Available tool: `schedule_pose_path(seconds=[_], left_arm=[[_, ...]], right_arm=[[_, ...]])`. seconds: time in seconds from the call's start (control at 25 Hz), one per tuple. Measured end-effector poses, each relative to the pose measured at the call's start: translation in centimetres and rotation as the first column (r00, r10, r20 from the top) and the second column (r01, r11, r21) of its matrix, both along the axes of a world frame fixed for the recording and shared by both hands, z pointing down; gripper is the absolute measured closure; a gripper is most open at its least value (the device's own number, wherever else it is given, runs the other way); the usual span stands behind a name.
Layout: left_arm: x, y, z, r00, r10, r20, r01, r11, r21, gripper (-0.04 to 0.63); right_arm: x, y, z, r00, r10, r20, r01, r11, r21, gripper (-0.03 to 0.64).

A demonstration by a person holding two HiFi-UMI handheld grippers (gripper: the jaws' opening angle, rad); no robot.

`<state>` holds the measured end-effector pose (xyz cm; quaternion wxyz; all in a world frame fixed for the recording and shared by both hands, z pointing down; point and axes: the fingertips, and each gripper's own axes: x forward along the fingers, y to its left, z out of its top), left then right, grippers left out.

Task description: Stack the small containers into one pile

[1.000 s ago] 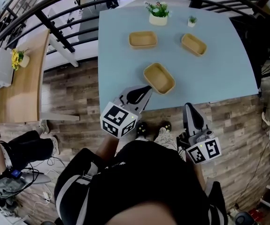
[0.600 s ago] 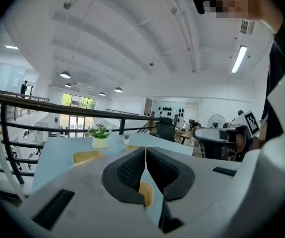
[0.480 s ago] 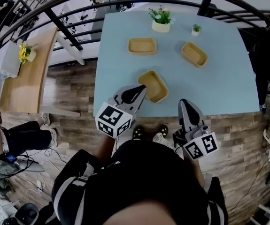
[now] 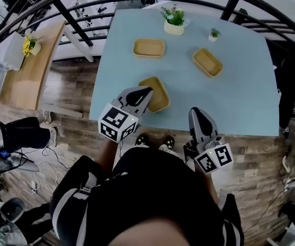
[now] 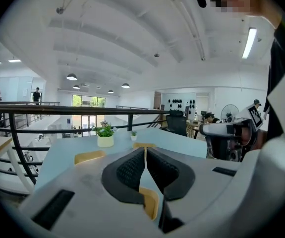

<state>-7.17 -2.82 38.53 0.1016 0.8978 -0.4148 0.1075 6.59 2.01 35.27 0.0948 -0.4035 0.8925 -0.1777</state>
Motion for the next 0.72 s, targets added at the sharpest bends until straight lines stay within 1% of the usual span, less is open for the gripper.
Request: schedule_pose_path(seconds=[0.2, 0.44, 0.6, 0.72], left_arm=[[0.2, -0.7, 1.3, 0.997, -0.070, 0.041, 0.071, 0.997, -0.020, 0.574], [-1.1, 0.1, 3.3, 0.987, -0.130, 0.091, 0.137, 0.987, -0.078, 0.574], [-2.6, -1.2, 4.8, 0.979, -0.145, 0.141, 0.160, 0.982, -0.100, 0.574], [-3.4, -1.9, 5.5, 0.979, -0.138, 0.152, 0.157, 0.981, -0.117, 0.572]], right_arm=[[1.1, -0.3, 2.0, 0.997, -0.072, 0.006, 0.072, 0.997, -0.031, 0.604], [0.2, 0.4, 3.5, 0.988, -0.153, 0.028, 0.154, 0.986, -0.060, 0.600], [-0.6, -0.6, 5.0, 0.987, -0.160, 0.032, 0.162, 0.982, -0.098, 0.597], [-1.0, -0.7, 6.0, 0.989, -0.140, 0.046, 0.145, 0.981, -0.131, 0.591]])
